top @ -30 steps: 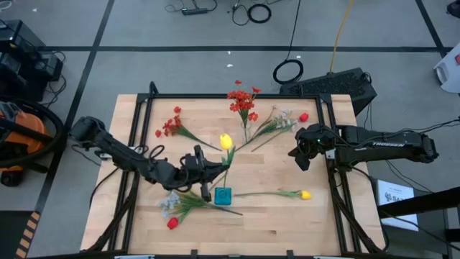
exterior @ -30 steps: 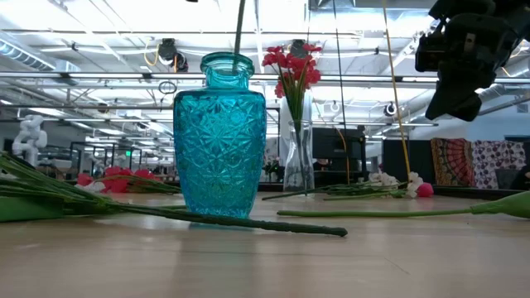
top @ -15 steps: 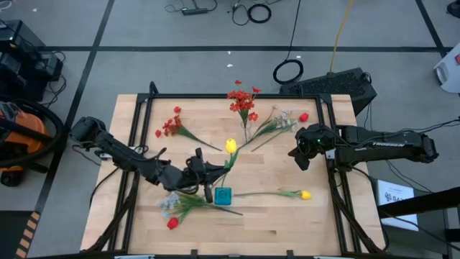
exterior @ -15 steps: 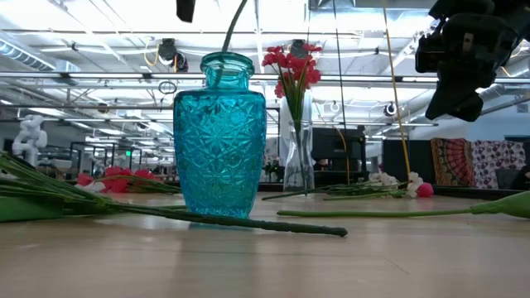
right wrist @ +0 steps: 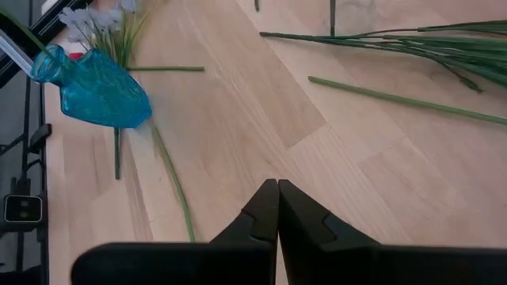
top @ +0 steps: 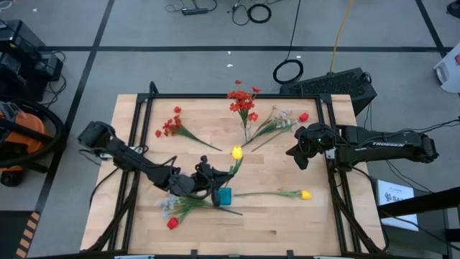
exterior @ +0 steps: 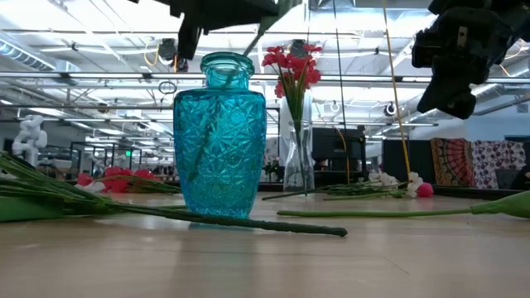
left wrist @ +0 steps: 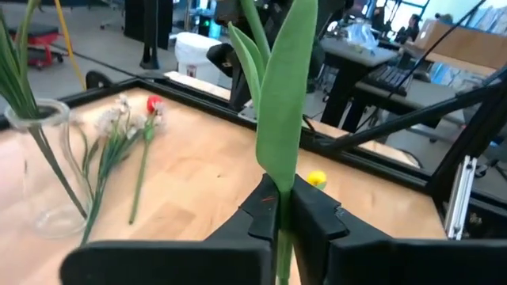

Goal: Sort flowers into vase by color
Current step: Put the top yellow tulip into the blue flower vase

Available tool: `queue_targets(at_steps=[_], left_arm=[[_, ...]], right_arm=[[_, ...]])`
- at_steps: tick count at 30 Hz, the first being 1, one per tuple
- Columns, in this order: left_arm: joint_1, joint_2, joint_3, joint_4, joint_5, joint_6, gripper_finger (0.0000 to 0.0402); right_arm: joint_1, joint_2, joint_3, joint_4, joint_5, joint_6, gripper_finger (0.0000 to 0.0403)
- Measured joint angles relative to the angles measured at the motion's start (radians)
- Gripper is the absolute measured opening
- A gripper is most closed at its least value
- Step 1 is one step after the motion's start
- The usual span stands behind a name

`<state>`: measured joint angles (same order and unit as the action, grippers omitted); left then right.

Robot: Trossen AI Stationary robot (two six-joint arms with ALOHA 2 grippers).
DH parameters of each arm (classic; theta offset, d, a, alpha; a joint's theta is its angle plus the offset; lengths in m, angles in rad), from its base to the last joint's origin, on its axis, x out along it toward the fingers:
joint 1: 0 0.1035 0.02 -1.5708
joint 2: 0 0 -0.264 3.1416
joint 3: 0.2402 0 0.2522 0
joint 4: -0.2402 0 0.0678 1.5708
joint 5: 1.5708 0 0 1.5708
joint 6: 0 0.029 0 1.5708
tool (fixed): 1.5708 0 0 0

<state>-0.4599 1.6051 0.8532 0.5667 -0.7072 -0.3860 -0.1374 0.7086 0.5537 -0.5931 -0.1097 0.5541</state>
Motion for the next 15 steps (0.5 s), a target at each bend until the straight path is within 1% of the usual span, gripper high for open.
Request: queue_targets(at_steps=[2,7,10,15], left_arm=[[0.0,0.006,0.0,0.002,0.0,-0.025,0.0036],[0.0,0.008,0.0,0.001,0.011,-0.019,0.006],[0.0,0.008,0.0,-0.001,0.015,-0.016,0.0087],[0.0,0.008,0.0,-0.013,0.018,-0.025,0.0147]], right_arm=[[0.0,0.0,0.0,0.0,0.0,0.0,0.0],[0.0,0.0,0.0,0.0,0.0,0.0,0.0],[0.0,0.0,0.0,0.0,0.0,0.0,0.0],[0.0,0.0,0.0,0.0,0.0,0.002,0.0]])
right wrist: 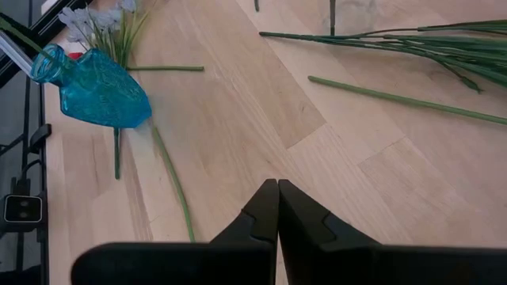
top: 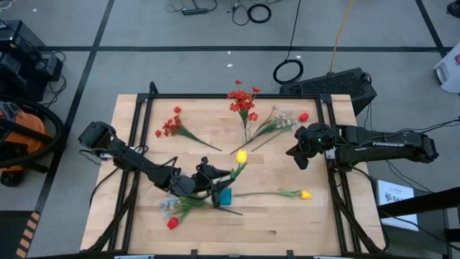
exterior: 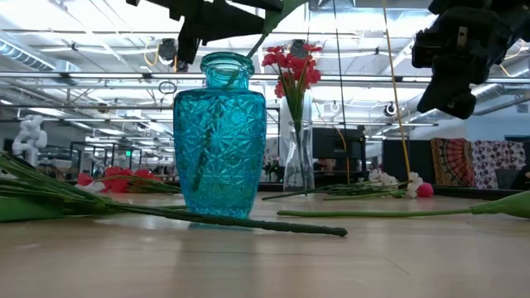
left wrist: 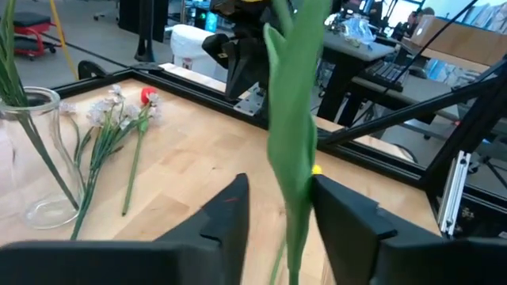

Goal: Sort flowers into vase by color
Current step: Put the top yellow tulip into the blue flower vase

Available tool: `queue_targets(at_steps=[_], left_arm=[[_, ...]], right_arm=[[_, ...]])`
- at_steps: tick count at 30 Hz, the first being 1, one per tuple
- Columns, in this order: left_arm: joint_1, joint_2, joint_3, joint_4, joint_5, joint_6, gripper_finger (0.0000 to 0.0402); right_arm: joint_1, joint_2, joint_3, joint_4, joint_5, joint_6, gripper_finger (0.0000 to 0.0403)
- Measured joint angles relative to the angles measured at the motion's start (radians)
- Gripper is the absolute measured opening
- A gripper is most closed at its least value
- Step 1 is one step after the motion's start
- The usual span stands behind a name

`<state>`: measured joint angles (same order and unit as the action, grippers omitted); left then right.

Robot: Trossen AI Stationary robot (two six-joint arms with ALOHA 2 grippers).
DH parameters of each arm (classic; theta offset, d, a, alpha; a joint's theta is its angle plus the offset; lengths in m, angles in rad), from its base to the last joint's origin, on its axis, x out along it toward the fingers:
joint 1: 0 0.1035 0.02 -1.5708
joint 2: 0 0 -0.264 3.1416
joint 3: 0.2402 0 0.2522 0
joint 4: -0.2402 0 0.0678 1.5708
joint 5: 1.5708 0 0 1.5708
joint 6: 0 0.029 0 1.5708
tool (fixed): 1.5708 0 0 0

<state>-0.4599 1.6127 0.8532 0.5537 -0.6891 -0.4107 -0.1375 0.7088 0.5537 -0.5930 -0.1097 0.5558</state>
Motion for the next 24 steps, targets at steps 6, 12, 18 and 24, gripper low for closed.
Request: queue_targets(at_steps=[6,12,18,24], left_arm=[[-0.001,-0.026,0.0,-0.024,0.033,0.0,0.0186],[-0.016,-0.073,0.0,-0.118,0.072,-0.001,0.0186],[-0.026,-0.09,0.0,-0.155,0.07,-0.002,0.0187],[-0.022,-0.091,0.0,-0.151,0.086,-0.003,0.0187]], right_arm=[[0.0,0.0,0.0,0.0,0.0,0.009,0.0],[0.0,0.0,0.0,0.0,0.0,0.018,0.0],[0.009,0.0,0.0,0.102,-0.042,0.062,0.0],[0.016,0.0,0.0,0.171,-0.048,0.039,0.0]])
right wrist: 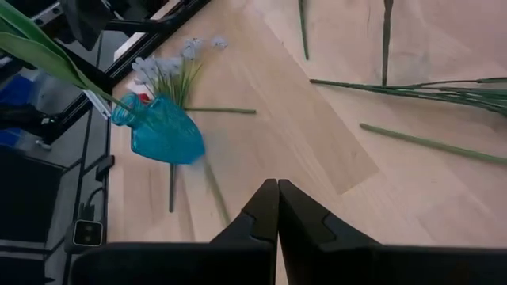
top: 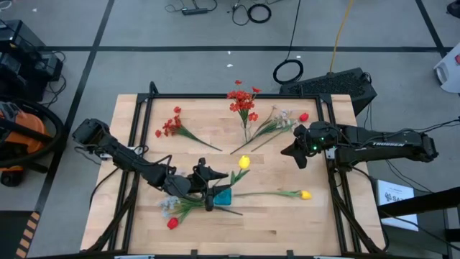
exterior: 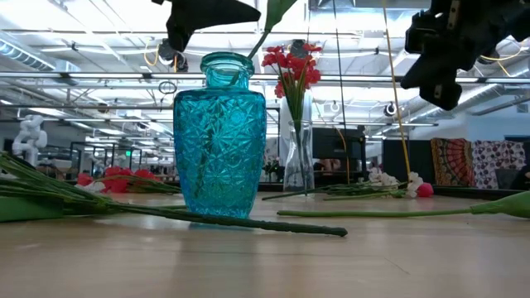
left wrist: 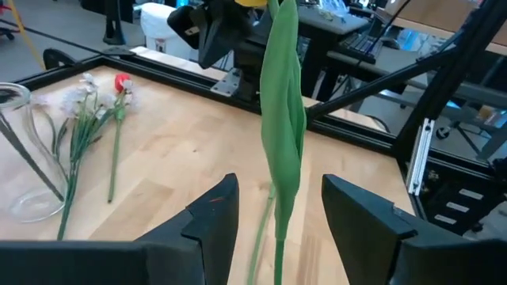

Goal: Sort flowers into vase by color
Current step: Put the top yellow tulip into the blue flower vase

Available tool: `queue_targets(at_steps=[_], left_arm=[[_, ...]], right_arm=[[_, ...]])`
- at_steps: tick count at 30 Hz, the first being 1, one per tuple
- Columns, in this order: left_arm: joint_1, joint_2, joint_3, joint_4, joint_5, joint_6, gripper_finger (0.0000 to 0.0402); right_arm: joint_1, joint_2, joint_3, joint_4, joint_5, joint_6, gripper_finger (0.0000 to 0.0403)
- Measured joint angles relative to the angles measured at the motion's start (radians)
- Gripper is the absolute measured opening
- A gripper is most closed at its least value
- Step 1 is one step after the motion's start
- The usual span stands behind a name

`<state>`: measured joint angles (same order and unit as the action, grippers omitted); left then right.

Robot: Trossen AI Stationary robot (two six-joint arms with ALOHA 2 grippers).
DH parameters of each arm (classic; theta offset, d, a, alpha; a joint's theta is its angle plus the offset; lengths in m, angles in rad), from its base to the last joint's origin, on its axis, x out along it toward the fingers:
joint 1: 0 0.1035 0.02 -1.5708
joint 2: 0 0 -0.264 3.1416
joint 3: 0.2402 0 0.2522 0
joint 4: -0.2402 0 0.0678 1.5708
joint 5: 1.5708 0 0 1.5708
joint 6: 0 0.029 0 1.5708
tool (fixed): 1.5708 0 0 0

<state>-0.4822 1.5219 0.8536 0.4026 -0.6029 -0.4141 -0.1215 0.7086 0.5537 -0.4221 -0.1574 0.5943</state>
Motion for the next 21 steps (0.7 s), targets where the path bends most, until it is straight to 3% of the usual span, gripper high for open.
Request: queue_targets(at_steps=[7,12,21], left_arm=[[0.018,0.016,0.027,-0.007,0.053,-0.044,0.0187],[0.045,0.027,0.052,-0.099,0.053,-0.053,0.0187],[0.063,0.027,0.053,-0.098,0.053,-0.052,0.0173]], right_arm=[[0.0,0.0,0.0,-0.011,0.0,-0.004,0.0],[0.0,0.0,0.0,-0.014,-0.001,-0.008,0.0],[0.0,0.0,0.0,-0.018,-0.002,-0.03,0.0]])
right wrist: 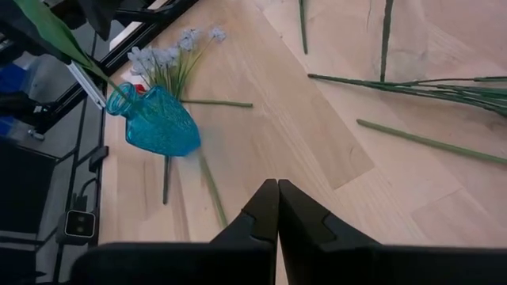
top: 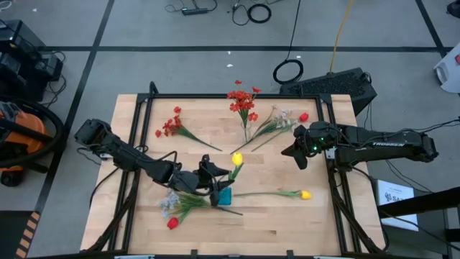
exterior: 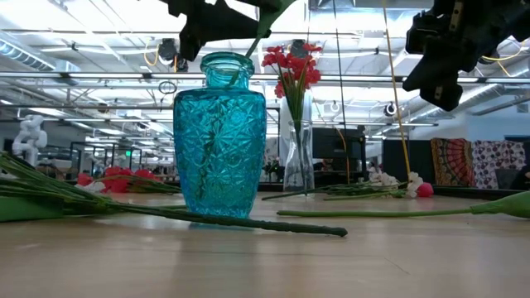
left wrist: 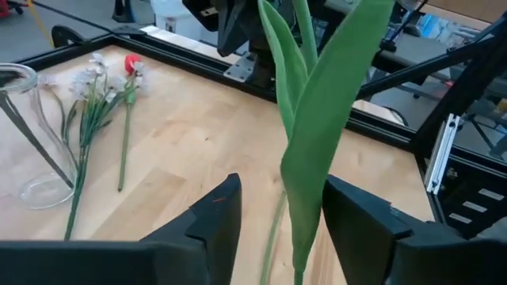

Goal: Sort flowers into vase by color
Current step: Put the top yellow tulip into the blue flower vase

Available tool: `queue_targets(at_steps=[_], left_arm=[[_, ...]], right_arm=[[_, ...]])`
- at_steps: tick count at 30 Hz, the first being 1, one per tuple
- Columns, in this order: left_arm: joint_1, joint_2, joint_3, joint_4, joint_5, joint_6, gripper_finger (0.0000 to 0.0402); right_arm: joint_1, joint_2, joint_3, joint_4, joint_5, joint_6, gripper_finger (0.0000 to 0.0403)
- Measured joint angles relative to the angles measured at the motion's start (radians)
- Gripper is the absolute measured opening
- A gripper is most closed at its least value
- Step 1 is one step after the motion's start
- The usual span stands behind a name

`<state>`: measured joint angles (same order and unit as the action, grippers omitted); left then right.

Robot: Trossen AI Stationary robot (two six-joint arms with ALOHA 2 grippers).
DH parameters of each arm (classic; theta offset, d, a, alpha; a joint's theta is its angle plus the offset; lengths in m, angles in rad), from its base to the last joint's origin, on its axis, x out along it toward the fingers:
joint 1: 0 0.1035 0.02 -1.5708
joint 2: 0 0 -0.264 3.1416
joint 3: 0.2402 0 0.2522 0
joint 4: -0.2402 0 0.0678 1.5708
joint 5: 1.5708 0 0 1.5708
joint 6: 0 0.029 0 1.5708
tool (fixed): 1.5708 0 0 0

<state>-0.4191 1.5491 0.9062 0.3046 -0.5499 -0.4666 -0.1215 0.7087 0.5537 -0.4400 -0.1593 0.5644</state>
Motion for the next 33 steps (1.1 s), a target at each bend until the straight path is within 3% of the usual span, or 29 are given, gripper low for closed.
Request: queue_targets(at_steps=[11,25,33], left_arm=[[-0.046,0.0,0.0,0.015,0.0,0.002,0.0013],[-0.089,0.001,0.001,0.042,-0.039,0.004,0.0019],[-0.061,0.001,0.001,0.038,-0.049,0.017,0.0077]], right_arm=[[0.0,0.0,0.0,0.0,0.0,-0.008,0.0],[0.0,0.0,0.0,0.001,0.0,-0.026,0.0],[0.0,0.0,0.0,0.001,0.0,-0.024,0.0]])
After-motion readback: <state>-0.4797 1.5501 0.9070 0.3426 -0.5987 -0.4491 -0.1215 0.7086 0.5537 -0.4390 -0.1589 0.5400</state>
